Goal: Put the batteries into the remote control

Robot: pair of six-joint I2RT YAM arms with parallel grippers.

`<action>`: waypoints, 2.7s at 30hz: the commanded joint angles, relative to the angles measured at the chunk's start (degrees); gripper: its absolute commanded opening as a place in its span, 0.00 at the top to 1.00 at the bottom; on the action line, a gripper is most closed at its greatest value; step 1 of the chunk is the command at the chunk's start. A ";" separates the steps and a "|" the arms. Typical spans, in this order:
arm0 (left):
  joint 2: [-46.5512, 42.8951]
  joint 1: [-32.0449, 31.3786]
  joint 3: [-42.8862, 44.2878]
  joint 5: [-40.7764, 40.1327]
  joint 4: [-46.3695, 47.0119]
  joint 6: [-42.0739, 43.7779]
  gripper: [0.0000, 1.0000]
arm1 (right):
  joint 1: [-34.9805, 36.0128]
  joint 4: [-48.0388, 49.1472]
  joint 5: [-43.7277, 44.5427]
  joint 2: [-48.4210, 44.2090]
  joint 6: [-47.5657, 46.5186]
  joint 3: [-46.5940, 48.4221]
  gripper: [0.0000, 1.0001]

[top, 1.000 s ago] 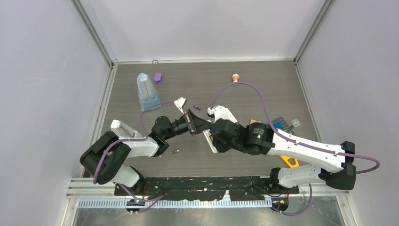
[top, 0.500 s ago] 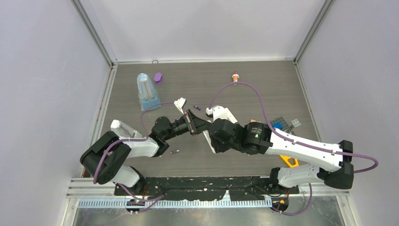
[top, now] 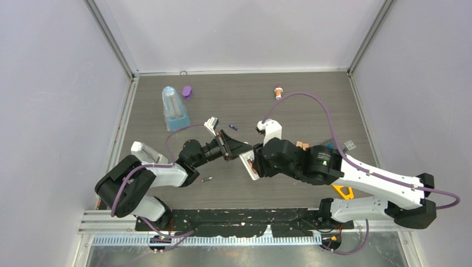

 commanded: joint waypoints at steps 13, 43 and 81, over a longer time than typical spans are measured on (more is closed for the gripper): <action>-2.32 -0.18 -1.69 -5.52 5.34 -5.16 1.00 | 0.25 4.27 -6.61 -3.39 4.02 -4.42 0.69; -3.11 -0.20 -2.29 -4.80 5.31 -4.12 1.00 | 0.09 6.90 -2.50 1.04 5.05 -3.05 0.75; -3.85 -0.89 -2.63 -4.81 6.22 0.72 1.00 | -6.69 16.43 -14.76 -7.63 2.73 -10.17 0.75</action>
